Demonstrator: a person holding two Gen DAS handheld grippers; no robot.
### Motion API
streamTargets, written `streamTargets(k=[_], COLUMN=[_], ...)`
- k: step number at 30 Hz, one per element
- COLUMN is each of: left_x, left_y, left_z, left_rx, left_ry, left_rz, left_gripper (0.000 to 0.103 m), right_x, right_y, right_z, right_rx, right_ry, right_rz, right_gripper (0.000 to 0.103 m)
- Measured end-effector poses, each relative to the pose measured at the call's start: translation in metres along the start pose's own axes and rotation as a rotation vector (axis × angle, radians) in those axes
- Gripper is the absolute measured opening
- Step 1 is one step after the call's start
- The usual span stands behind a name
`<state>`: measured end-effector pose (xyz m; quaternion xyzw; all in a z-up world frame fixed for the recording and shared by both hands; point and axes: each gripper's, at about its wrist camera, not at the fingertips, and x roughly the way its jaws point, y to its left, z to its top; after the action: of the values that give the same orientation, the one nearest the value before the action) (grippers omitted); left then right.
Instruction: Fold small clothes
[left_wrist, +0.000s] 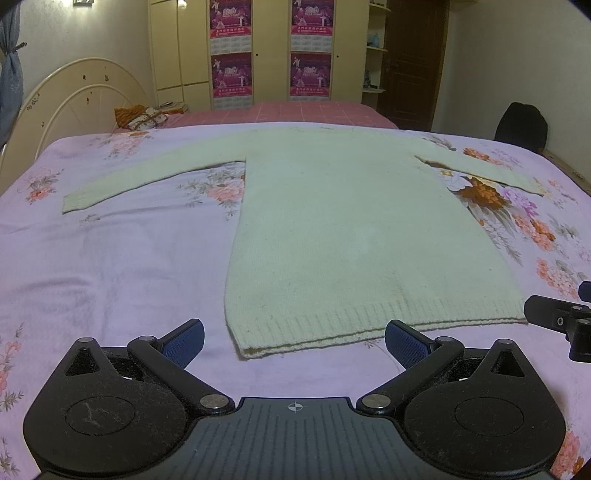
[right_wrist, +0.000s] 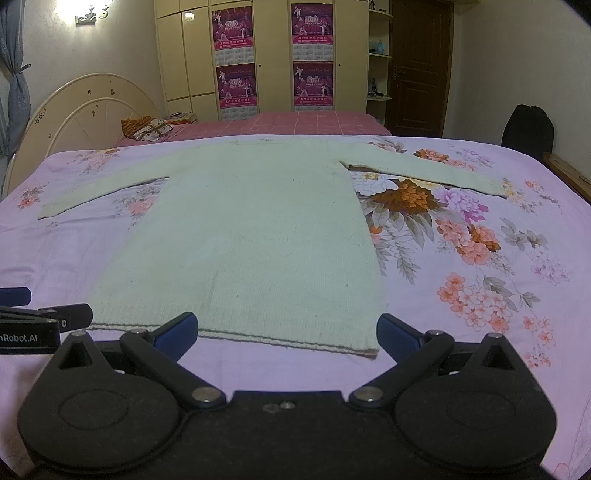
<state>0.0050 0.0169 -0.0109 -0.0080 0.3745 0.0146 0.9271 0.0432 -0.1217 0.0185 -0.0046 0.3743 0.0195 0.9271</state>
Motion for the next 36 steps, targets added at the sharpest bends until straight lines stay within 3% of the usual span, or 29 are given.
streamTargets(k=[36], left_x=[0.0018], left_y=[-0.0035], left_z=[0.0021], left_rx=[0.015], left_ry=[0.008], left_rz=[-0.003], left_gripper=[0.103], right_x=[0.0039], right_y=[0.0000], right_z=[-0.0003], right_rx=[0.006], right_ry=[0.007], right_rz=[0.001], right_gripper=[0.102])
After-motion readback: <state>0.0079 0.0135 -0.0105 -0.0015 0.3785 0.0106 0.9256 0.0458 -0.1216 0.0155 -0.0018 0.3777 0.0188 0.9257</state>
